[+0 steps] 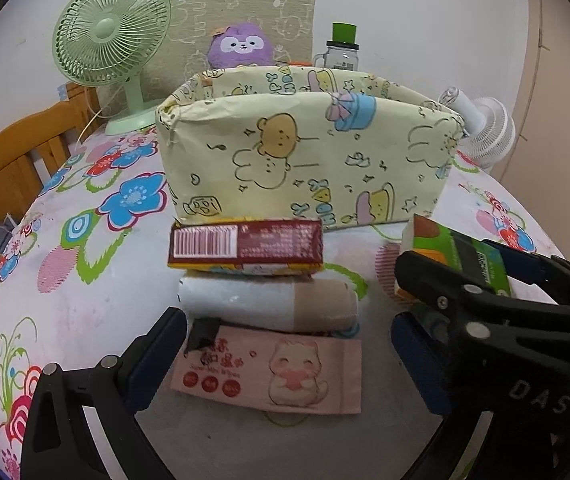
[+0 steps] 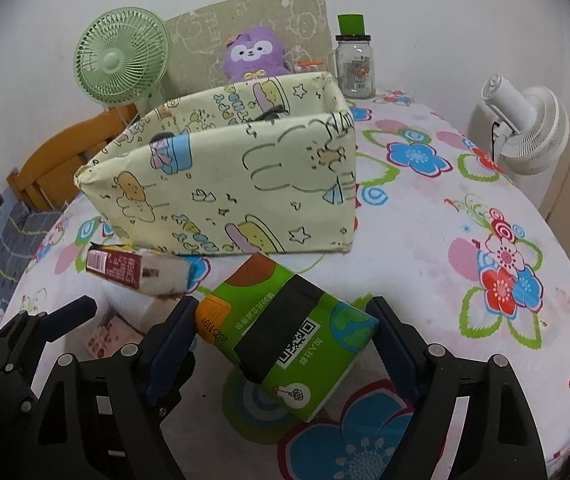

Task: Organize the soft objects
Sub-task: 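Grasp the brown snack box with the left gripper while the right gripper grasps the green tissue pack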

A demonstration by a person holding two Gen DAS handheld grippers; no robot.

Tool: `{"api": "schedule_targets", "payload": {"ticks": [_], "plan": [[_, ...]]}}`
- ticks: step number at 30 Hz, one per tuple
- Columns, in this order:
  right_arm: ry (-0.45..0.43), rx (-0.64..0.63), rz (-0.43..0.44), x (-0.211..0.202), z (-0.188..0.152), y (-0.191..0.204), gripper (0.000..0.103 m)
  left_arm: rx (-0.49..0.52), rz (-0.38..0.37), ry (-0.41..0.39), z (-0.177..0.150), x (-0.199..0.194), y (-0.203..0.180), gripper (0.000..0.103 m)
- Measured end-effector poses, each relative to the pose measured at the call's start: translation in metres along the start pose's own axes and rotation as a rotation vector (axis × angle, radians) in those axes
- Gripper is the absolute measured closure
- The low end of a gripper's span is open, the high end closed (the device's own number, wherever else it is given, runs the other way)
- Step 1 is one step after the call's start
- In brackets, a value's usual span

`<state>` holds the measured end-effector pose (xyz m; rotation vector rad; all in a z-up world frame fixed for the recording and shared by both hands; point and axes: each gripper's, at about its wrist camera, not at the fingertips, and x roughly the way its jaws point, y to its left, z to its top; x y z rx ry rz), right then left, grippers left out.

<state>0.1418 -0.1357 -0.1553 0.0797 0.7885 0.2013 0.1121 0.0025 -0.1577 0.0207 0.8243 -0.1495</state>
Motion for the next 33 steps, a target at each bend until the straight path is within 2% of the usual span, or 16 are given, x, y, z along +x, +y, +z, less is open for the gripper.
{"api": "schedule_targets", "payload": {"ticks": [18,28,33], "plan": [[-0.021,0.019,-0.015,0.002,0.017,0.006,0.017,0.009,0.025,-0.051,0.024,0.006,0.007,0.000],[-0.015,0.026,-0.027,0.006,0.022,0.003,0.017,-0.014,0.013,-0.036,0.031,0.014,0.013,0.000],[-0.009,0.027,-0.032,0.009,0.023,0.003,0.017,-0.023,0.031,-0.028,0.035,0.020,0.017,0.001]]}}
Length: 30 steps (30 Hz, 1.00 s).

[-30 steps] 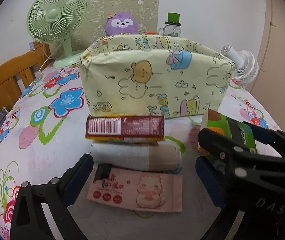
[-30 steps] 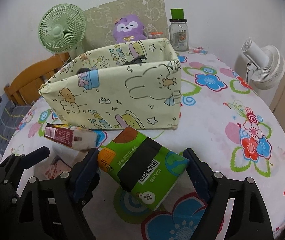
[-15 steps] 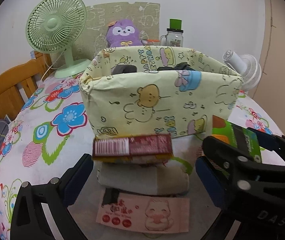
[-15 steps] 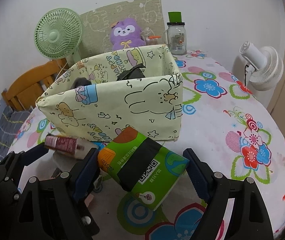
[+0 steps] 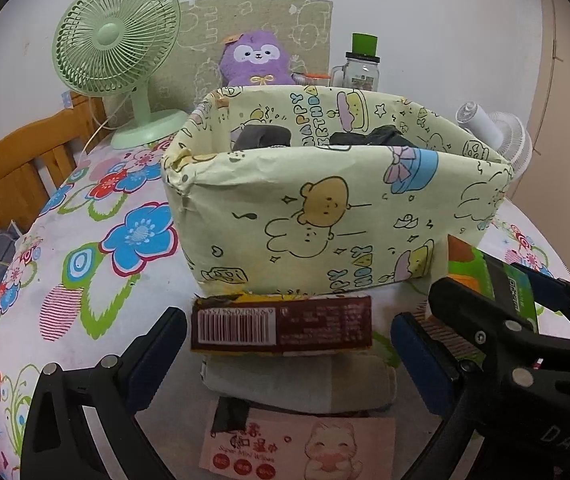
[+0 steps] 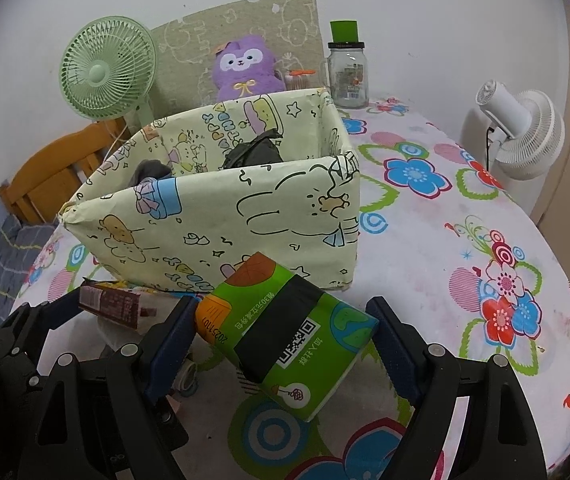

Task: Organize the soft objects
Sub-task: 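Grasp the brown snack box with the left gripper while the right gripper grasps the green tissue pack, then lift the brown snack box with the left gripper while the right gripper lifts the green pack toward the box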

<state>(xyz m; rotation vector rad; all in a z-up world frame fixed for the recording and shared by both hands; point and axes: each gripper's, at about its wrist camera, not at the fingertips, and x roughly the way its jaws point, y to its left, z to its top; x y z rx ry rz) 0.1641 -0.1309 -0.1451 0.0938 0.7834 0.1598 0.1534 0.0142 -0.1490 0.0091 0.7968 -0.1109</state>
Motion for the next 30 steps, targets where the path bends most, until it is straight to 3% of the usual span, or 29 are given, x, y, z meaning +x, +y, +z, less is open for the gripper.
{"api": "schedule_targets", "payload": {"ticks": [4,8,30], "plan": [[0.008,-0.005,-0.002,0.003,-0.001,0.001,0.017,0.007,-0.006,0.007,0.001,0.003,0.000,0.021],[0.007,-0.001,0.003,0.002,-0.001,0.002,0.017,0.022,-0.014,0.013,-0.001,0.004,-0.004,0.027],[-0.035,0.013,0.008,-0.025,-0.003,-0.005,0.017,0.018,-0.039,-0.041,-0.006,-0.028,-0.021,0.027]]}}
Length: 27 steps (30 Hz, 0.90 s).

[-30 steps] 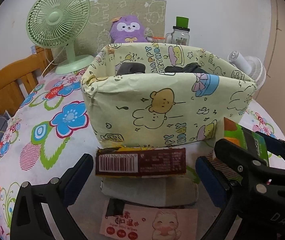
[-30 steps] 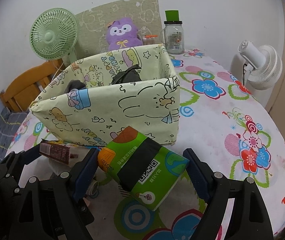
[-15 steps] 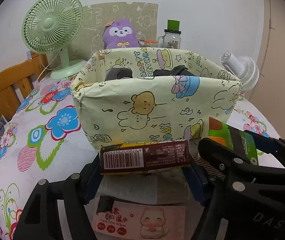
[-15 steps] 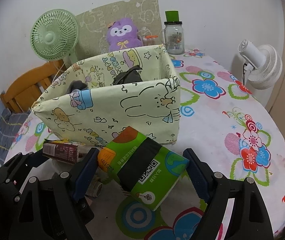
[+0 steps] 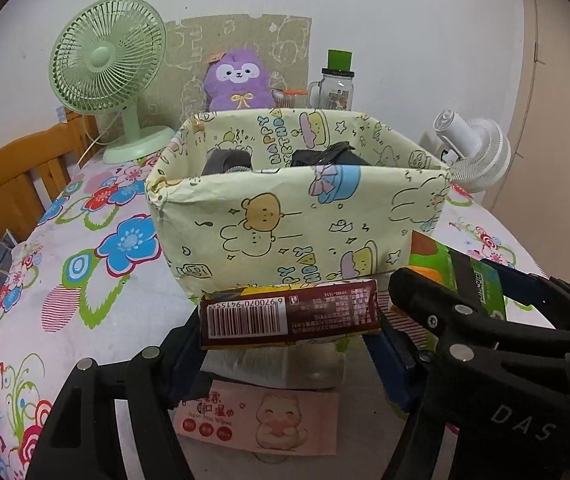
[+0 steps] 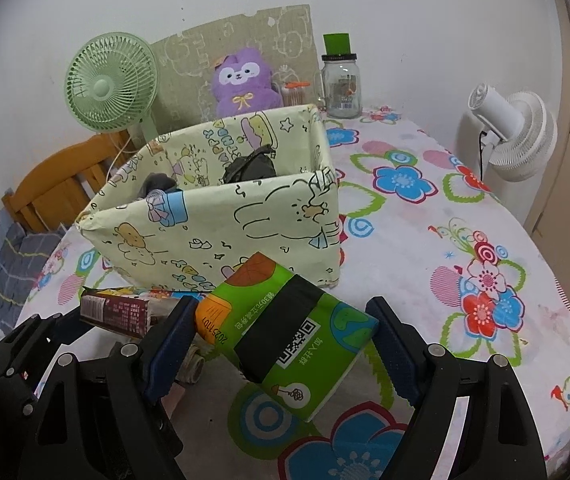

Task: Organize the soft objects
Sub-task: 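Lift the brown snack box with the left gripper while the right gripper lifts the green pack toward the box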

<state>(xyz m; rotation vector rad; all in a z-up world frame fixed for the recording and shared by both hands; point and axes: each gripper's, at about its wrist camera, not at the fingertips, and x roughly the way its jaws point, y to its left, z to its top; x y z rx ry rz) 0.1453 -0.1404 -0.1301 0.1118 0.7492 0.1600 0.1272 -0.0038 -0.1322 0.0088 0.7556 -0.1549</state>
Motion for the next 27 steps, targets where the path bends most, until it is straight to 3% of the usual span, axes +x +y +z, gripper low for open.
{"api": "schedule_targets", "payload": {"ticks": [27], "plan": [[-0.115,-0.068,0.019,-0.064,0.009,0.008,0.017,0.004,0.027,-0.084,0.008,-0.055,-0.020,0.027]]}}
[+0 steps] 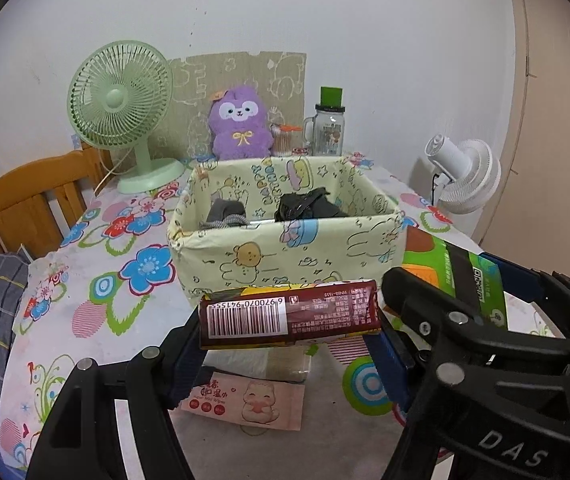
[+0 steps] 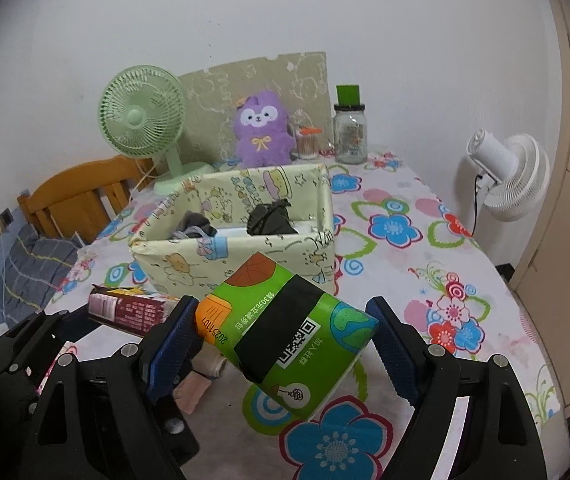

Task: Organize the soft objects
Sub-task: 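Lift the brown snack box with the left gripper while the right gripper lifts the green pack toward the box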

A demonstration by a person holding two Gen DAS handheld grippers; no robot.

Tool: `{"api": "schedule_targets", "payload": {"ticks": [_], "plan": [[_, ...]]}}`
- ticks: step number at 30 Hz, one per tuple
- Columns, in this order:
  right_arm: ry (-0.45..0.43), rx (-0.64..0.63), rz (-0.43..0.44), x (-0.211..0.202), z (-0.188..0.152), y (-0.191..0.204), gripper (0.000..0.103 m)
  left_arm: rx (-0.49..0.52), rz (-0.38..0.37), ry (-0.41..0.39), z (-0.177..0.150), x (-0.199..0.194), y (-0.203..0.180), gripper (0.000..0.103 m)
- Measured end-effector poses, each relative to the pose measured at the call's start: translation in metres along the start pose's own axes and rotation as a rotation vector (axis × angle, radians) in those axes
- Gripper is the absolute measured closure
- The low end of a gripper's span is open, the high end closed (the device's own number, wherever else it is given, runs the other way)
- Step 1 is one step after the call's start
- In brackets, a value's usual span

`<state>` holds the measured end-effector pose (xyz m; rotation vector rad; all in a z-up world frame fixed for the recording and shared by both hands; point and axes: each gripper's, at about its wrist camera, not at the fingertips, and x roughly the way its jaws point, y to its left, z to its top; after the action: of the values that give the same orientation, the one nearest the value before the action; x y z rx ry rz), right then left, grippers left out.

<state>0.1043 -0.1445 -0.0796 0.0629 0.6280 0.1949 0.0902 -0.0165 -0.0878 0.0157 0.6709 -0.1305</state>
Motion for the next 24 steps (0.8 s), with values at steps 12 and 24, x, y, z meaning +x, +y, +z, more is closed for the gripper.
{"api": "schedule_targets", "payload": {"ticks": [12,24], "plan": [[-0.061,-0.020,-0.013,-0.022,0.015,0.001,0.017,0.006,0.010,-0.064,0.012,-0.024,-0.009,0.027],[-0.098,-0.033,-0.004,-0.029,0.032,0.005,0.017,0.009,0.031,-0.108,0.027,-0.035,-0.008,0.027]]}}
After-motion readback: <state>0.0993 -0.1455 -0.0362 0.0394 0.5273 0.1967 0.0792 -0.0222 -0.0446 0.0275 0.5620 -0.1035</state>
